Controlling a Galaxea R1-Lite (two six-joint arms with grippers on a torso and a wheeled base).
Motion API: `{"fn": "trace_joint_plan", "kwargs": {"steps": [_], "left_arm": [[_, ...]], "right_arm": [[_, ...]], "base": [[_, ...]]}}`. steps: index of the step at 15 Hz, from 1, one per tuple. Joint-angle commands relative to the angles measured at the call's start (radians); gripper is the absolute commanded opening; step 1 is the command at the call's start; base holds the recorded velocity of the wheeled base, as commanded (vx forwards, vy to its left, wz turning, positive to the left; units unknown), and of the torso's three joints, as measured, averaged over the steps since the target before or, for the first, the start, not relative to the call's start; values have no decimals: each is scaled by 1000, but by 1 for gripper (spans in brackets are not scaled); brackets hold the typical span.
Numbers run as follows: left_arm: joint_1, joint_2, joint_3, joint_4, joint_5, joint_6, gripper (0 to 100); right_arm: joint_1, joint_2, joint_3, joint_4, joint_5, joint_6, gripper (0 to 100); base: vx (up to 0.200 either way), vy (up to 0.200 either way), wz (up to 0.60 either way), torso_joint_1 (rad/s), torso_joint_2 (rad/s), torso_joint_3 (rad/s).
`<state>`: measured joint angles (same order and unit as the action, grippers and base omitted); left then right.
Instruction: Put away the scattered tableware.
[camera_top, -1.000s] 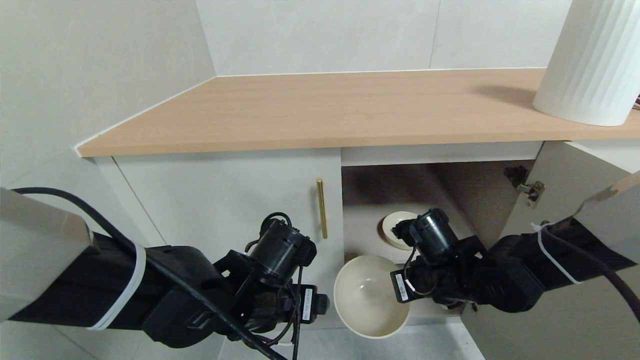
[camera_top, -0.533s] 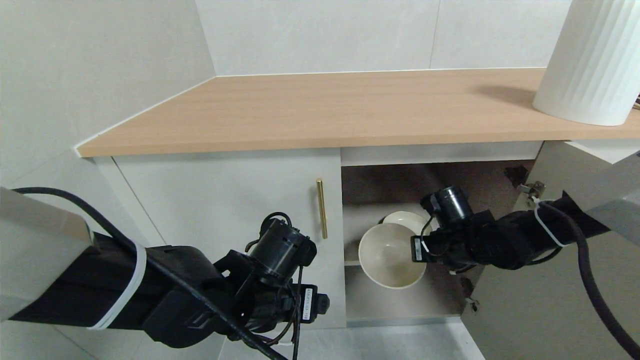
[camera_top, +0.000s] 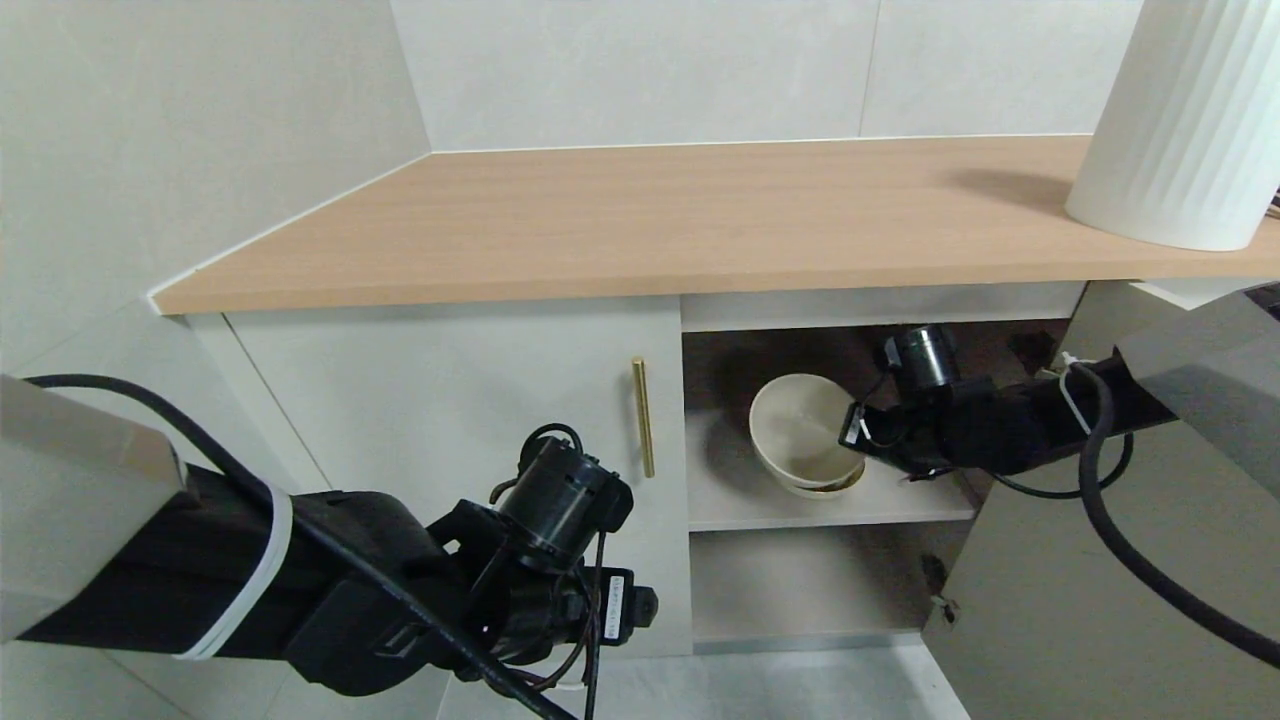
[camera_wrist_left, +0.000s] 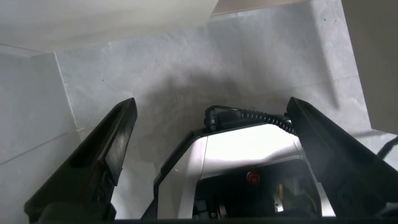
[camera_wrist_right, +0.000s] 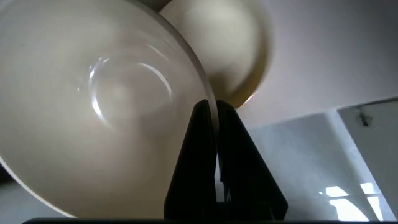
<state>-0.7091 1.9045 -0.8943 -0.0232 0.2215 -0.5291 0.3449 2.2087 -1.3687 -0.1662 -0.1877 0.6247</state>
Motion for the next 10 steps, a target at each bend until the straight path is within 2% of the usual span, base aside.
{"fn": "trace_joint_plan", "kwargs": {"steps": [1, 10], "left_arm": [[0, 1, 0, 0, 1, 0, 100], [0, 1, -2, 0, 1, 0, 100]], "right_arm": [[-27, 42, -36, 5, 1, 15, 0], [-64, 128, -109, 37, -1, 33, 0]], "base": [[0, 0, 0, 0, 0, 0], [0, 0, 0, 0, 0, 0]]}}
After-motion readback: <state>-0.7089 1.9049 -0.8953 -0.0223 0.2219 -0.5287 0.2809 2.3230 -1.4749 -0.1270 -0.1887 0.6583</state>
